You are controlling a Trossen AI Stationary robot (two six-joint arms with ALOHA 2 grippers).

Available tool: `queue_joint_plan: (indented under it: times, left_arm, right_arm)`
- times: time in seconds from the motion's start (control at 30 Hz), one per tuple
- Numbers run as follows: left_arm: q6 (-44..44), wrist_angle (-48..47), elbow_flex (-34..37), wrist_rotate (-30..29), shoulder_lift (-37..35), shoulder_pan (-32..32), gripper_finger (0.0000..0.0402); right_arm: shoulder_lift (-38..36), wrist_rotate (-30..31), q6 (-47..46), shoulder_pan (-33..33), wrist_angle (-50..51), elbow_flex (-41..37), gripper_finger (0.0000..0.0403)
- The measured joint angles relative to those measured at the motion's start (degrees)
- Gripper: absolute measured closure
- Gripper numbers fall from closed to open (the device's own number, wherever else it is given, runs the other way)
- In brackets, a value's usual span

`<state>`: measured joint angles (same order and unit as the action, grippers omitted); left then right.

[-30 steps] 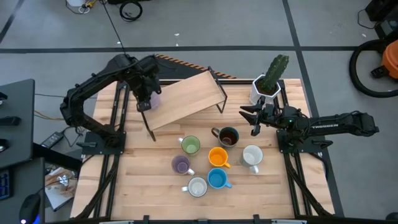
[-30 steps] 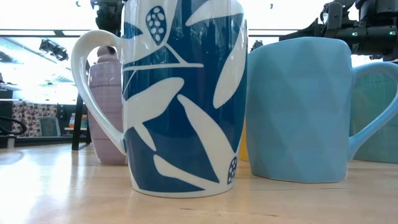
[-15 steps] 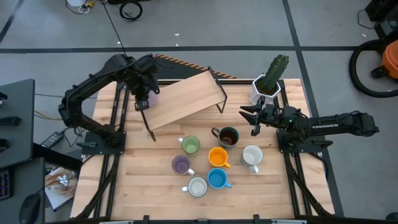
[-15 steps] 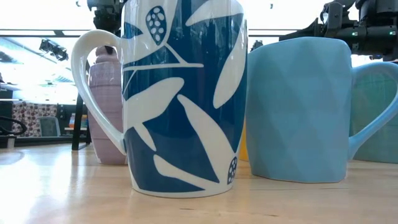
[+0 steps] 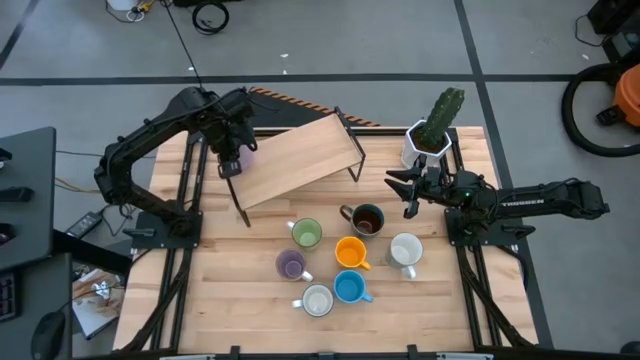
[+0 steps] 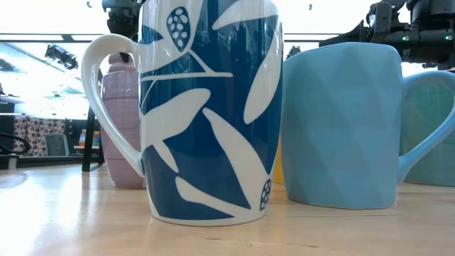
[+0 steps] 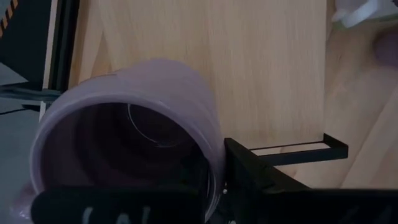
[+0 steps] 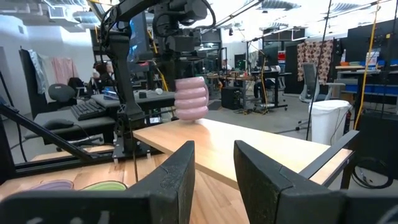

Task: Place coffee mugs
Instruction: Put the bottom purple mug on the shelf

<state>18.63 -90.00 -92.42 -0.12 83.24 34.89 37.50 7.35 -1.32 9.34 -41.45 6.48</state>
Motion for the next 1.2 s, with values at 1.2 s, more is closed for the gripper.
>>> queue_joint_plan:
  times: [1.2]
  left_arm:
    - [0.0, 0.1, 3.5, -4.9, -0.5, 0.0, 0.0224]
  right_arm:
    - [0.0, 0.0, 0.0, 0.0, 0.0, 0.0, 0.0285]
